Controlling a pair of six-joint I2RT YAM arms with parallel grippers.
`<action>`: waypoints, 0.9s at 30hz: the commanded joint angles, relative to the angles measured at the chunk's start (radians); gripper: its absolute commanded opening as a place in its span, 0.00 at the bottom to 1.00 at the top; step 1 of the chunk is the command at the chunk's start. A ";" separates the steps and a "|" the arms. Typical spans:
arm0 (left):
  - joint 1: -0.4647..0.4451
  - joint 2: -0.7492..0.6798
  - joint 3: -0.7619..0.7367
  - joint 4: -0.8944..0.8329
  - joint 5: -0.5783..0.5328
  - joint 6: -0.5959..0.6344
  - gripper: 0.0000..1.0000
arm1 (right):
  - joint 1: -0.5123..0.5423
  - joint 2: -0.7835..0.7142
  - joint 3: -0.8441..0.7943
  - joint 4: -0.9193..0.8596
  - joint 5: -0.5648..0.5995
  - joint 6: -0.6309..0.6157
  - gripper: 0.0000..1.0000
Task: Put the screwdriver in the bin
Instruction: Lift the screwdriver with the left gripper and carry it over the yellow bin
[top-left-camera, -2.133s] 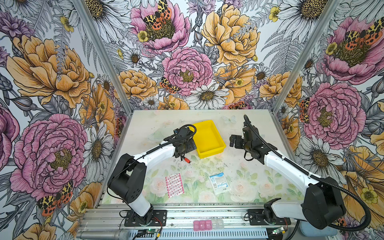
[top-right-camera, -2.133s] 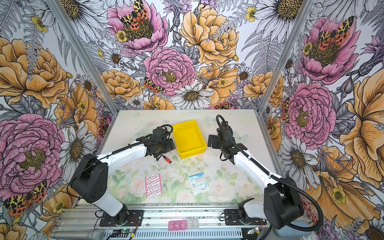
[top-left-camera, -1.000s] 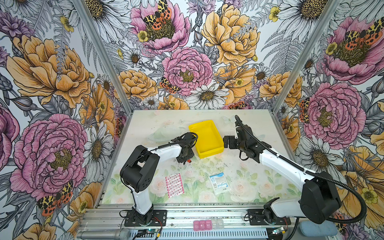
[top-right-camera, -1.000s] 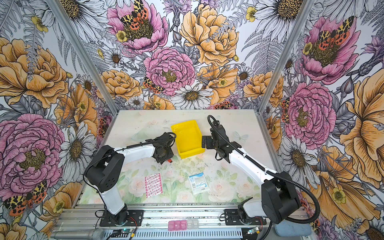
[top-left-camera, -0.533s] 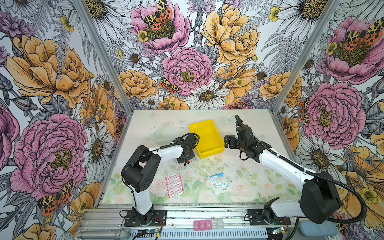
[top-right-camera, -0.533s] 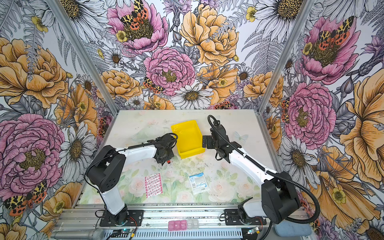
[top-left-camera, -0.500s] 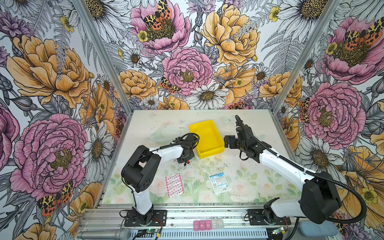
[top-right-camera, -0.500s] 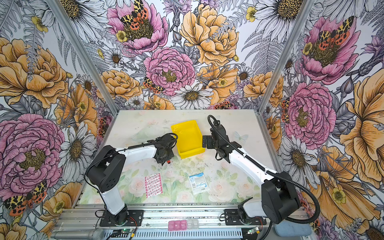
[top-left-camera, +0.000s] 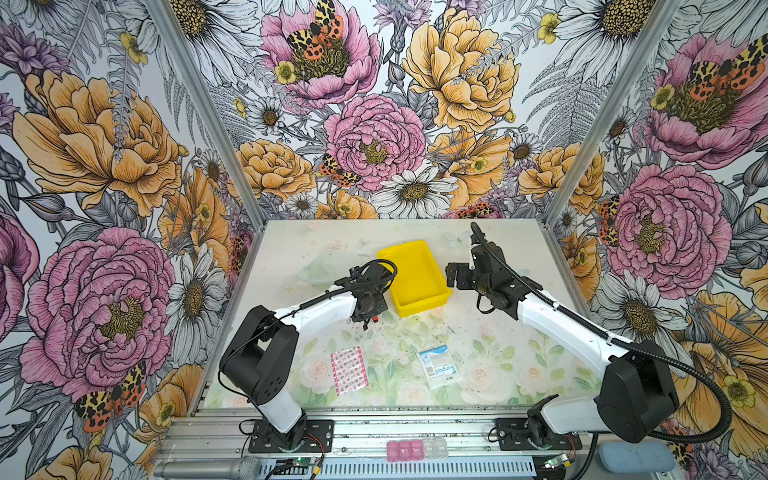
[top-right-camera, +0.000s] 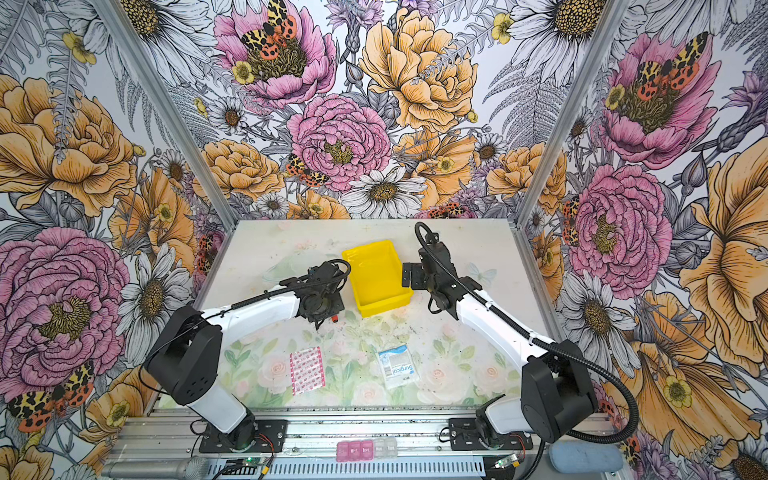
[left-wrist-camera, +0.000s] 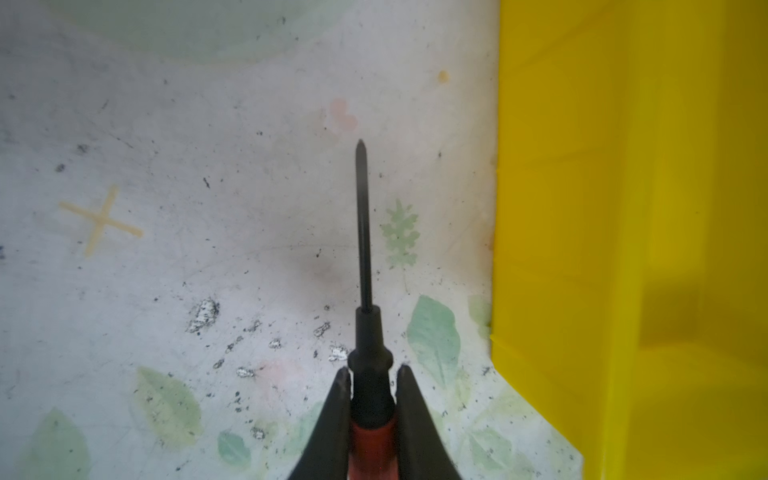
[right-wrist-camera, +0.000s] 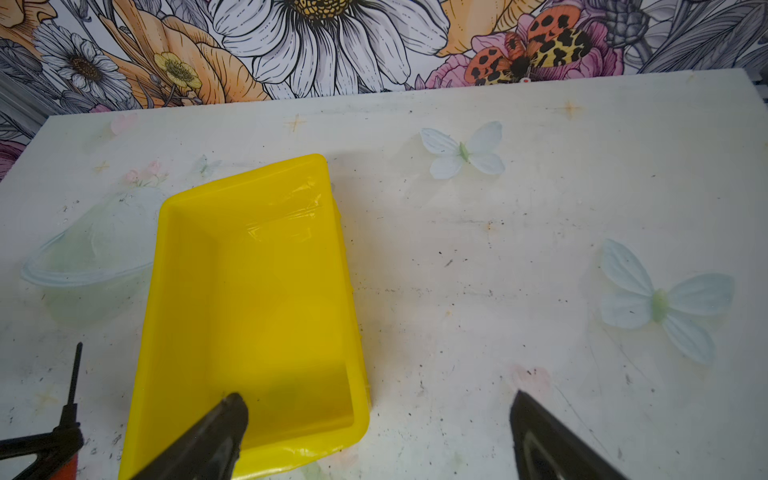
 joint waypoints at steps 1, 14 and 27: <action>0.004 -0.063 0.020 -0.001 0.003 0.083 0.00 | 0.008 -0.009 -0.004 0.006 0.027 0.028 0.99; 0.005 -0.039 0.303 -0.001 0.085 0.183 0.00 | 0.004 -0.009 0.017 0.009 0.066 0.022 1.00; -0.002 0.265 0.610 -0.003 0.163 0.153 0.00 | -0.027 -0.055 -0.006 0.016 0.105 0.028 0.99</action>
